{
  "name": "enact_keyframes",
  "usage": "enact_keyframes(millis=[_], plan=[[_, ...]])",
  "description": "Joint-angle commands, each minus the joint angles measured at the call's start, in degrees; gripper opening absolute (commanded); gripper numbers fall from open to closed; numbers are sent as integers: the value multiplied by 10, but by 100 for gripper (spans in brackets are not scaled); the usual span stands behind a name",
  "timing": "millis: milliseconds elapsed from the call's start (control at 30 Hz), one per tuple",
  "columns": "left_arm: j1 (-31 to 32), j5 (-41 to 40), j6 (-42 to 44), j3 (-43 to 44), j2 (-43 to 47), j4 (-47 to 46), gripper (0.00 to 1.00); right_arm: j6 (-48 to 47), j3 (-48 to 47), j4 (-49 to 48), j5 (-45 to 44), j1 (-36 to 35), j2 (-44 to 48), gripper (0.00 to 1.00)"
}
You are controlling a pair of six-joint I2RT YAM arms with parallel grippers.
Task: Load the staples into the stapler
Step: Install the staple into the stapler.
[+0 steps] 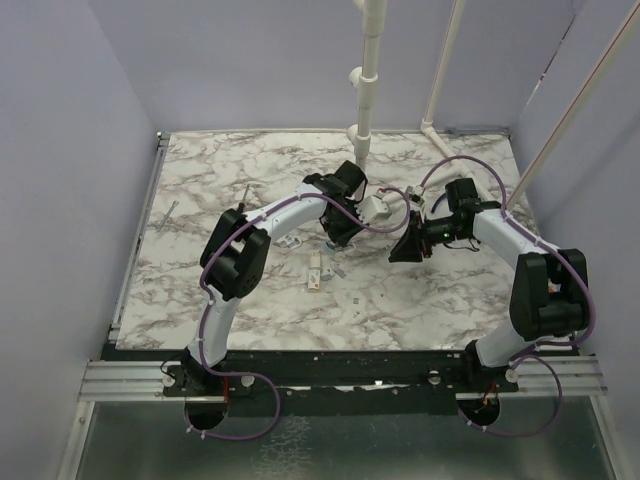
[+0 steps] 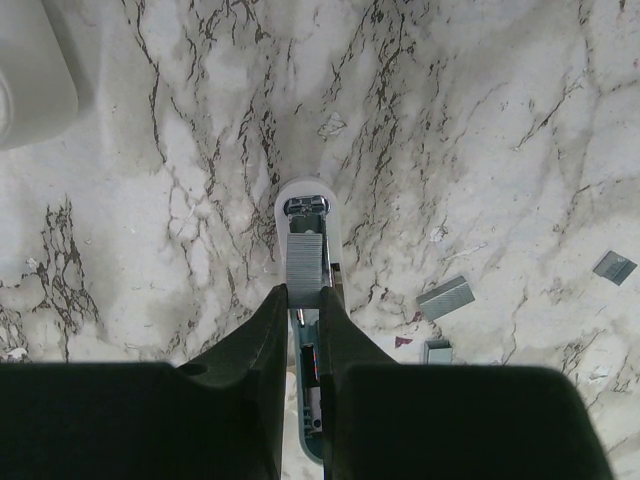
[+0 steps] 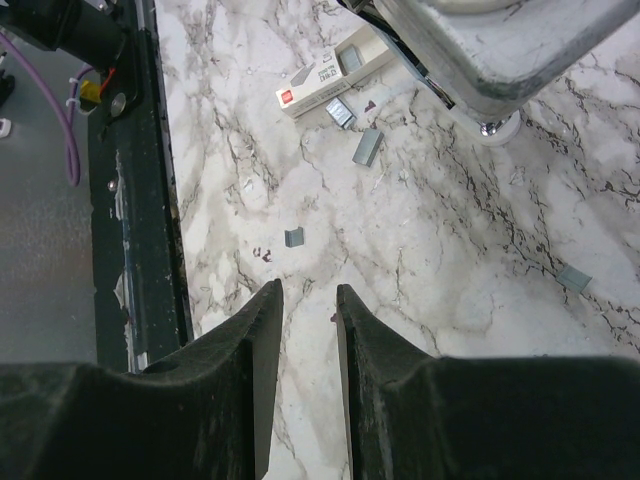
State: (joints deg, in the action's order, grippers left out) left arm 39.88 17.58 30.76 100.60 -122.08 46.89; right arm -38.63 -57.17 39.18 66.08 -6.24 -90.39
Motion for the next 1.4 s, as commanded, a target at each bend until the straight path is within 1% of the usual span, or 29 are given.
enact_keyframes(millis=[0,1367], plan=[[4,-15,5,7,-17,16,0,-13,-15,10,10,2,-2,32],[4,-13,11,13,-33,24,0,-13,-17,11,9,2,-2,32]])
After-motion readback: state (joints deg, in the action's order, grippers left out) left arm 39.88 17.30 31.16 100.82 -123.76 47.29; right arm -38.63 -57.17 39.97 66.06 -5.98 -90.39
